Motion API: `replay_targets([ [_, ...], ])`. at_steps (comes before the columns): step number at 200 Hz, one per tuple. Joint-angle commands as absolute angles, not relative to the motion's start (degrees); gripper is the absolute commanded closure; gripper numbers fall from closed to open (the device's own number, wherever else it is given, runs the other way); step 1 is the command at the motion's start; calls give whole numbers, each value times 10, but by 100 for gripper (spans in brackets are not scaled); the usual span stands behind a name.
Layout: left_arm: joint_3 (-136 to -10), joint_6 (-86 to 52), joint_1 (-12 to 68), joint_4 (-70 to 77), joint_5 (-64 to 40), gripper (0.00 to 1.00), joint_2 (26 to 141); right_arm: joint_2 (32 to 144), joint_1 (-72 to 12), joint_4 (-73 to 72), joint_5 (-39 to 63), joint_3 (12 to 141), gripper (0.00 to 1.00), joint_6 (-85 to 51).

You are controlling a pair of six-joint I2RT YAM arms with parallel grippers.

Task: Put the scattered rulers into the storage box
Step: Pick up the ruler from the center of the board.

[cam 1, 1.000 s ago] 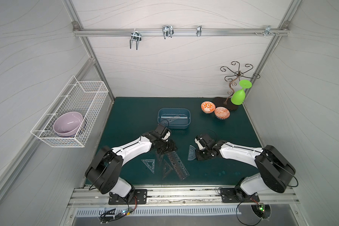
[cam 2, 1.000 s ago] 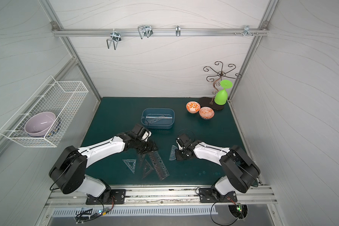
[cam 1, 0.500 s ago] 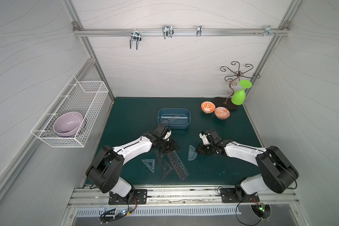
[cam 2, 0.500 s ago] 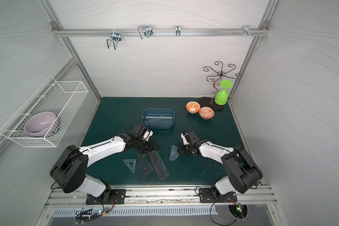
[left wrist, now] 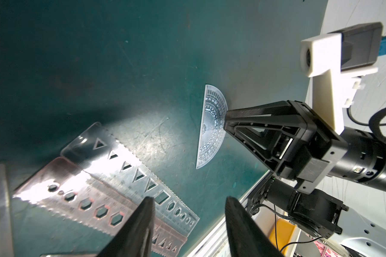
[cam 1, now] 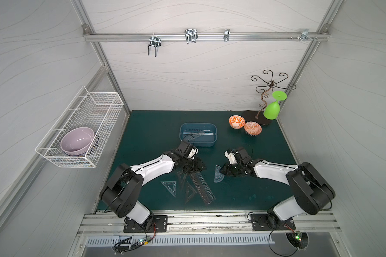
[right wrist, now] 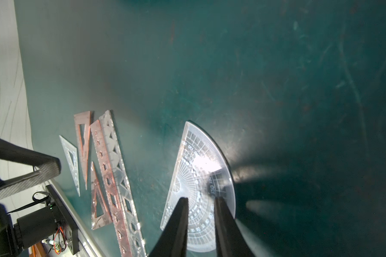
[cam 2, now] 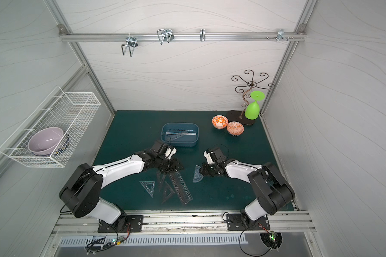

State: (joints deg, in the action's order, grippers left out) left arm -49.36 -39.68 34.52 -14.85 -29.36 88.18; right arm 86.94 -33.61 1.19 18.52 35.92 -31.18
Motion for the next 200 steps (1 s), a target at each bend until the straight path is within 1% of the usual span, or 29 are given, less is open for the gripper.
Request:
replay_targets([
  [1,-504,-398,356,-123,-307,45,896,849,-328,8,202,355,74,-312],
  [27,-520,-390,371,-123,-315,46,912,808,-310,20,194,345,72,-309],
  [42,-527,-388,375,-123,-317,46,919,803,-297,17,196,336,72,-310],
  [90,-532,-387,375,-121,-319,47,933,855,-293,-34,237,322,70,-328],
  [143,-533,-385,375,-120,-319,47,941,886,-307,-56,247,329,69,-335],
  [172,-530,-390,375,-109,-324,51,942,896,-311,-61,253,334,70,-337],
  [200,-527,-403,382,-81,-333,59,948,877,-301,-46,258,337,70,-330],
])
